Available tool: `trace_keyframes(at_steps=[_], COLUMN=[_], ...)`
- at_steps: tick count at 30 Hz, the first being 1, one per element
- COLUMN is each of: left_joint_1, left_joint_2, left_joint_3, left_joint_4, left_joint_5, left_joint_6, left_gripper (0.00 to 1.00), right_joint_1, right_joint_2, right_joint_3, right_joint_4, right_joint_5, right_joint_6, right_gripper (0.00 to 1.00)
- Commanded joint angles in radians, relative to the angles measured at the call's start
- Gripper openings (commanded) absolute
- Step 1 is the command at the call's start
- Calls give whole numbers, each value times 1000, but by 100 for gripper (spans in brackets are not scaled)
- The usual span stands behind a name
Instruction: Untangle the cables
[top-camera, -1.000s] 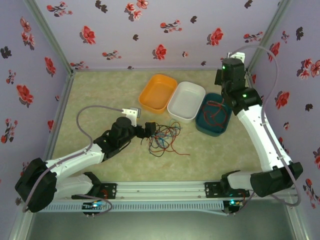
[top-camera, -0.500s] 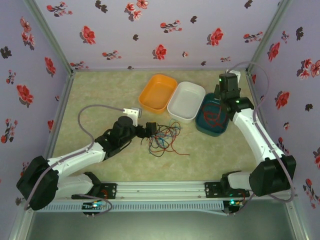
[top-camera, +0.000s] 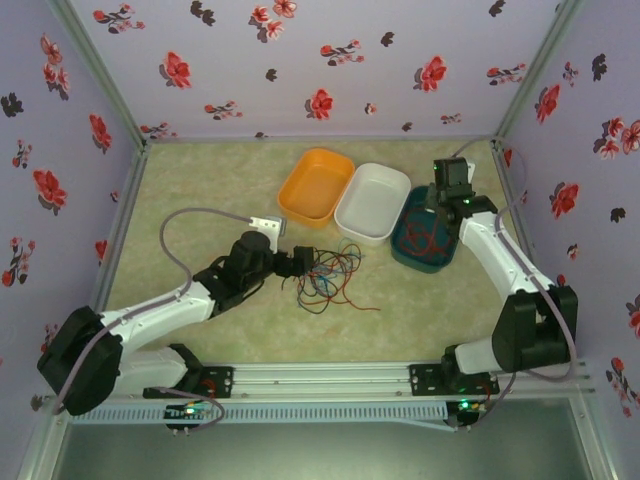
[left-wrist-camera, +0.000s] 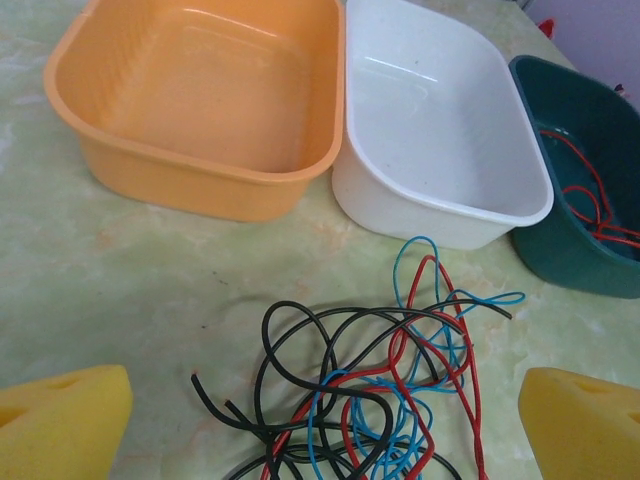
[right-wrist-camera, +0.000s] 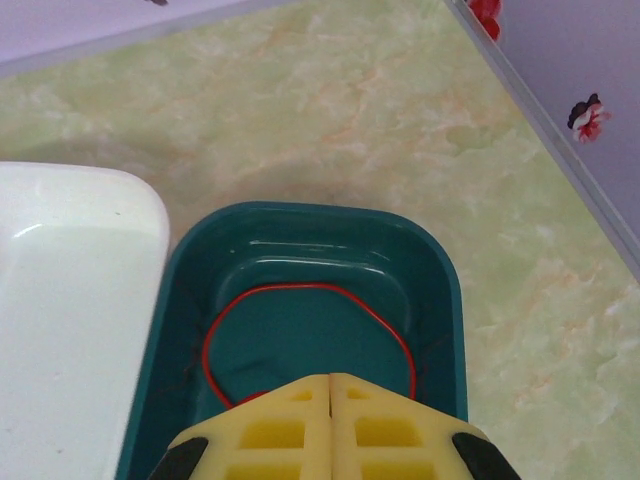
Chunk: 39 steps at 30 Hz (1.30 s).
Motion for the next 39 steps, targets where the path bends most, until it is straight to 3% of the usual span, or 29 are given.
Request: trace_keyframes(at_steps=[1, 13, 23, 31, 39], left_joint_1=[3, 5, 9, 12, 12], left_joint_2=[10, 14, 19, 58, 42], left_joint_3=[36, 39, 52, 112, 116], left_joint_4=[-9, -9, -39, -139, -151], left_joint_5=[-18, -19, -22, -52, -61], left_joint_6=[-15, -13, -20, -29, -28], left_gripper=[100, 100, 100, 100, 100], right_joint_1=[-19, -30, -31, -32, -30], right_joint_2=[32, 225, 360, 441, 474], right_joint_3=[9, 71, 118, 183, 248], right_joint_4=[43, 50, -13, -65, -126], right_joint_5=[24, 59, 53, 21, 19], right_joint_6=[-19, -82, -79, -82, -75], right_gripper=[0, 0, 14, 16, 40])
